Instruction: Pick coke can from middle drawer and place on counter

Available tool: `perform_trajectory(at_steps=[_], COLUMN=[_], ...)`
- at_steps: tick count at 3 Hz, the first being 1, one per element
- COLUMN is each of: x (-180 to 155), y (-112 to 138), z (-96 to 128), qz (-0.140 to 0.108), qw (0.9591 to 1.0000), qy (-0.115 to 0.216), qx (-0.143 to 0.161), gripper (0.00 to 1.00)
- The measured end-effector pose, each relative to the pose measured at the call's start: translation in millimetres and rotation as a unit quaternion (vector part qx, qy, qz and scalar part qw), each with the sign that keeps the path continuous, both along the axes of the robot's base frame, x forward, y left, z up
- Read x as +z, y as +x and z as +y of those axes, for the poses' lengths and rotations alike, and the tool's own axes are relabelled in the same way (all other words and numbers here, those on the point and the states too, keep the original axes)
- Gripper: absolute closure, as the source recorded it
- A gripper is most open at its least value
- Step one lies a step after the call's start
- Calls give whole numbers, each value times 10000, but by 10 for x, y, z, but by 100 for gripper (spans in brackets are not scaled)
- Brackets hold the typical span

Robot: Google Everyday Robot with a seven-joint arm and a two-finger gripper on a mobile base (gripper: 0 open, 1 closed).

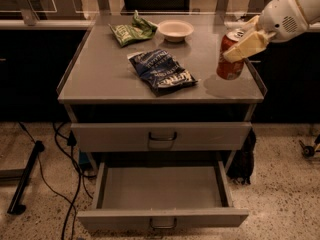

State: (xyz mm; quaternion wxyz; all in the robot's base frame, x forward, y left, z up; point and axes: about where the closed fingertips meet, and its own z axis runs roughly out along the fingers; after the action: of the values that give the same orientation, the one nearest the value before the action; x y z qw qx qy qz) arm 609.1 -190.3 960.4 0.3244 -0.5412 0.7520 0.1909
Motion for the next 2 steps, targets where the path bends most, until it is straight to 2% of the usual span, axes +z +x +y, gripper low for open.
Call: perform_trajectory(at_steps=[2], x=[-349], y=[287], z=[31], qz=[284], qw=[9991], qy=[219], qx=[-206], gripper=[100])
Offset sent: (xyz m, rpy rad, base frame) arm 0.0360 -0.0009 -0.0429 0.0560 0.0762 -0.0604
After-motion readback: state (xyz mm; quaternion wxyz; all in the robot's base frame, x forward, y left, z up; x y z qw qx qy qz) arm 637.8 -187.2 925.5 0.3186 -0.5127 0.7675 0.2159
